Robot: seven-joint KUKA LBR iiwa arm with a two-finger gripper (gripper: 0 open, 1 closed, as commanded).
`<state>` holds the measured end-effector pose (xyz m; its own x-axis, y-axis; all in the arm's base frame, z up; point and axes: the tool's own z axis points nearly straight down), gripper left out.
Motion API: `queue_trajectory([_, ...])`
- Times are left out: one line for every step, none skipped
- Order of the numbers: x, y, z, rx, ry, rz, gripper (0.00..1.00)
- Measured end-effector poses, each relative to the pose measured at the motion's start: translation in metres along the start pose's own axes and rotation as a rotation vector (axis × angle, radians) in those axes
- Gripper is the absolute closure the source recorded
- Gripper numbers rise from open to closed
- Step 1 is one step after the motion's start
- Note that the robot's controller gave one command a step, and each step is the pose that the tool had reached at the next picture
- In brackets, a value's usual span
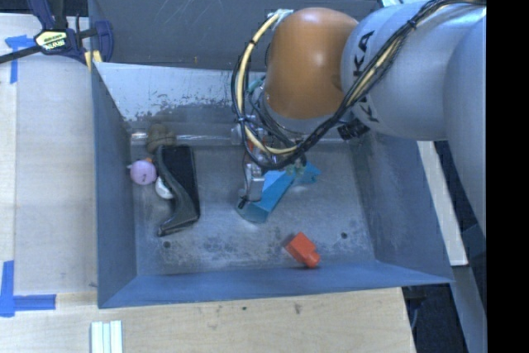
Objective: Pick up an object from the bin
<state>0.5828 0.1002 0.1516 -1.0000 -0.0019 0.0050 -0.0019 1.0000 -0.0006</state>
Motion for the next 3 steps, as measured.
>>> queue_trajectory([0.0,0.0,-0.002,0.0,-0.002,0.0,0.0])
queue_trajectory([-0.021,0.014,0.019,-0.002,-0.016,0.006,0.0])
queue_trajectory([-0.022,-0.013,0.024,-0.004,-0.001,-0.136,0.0])
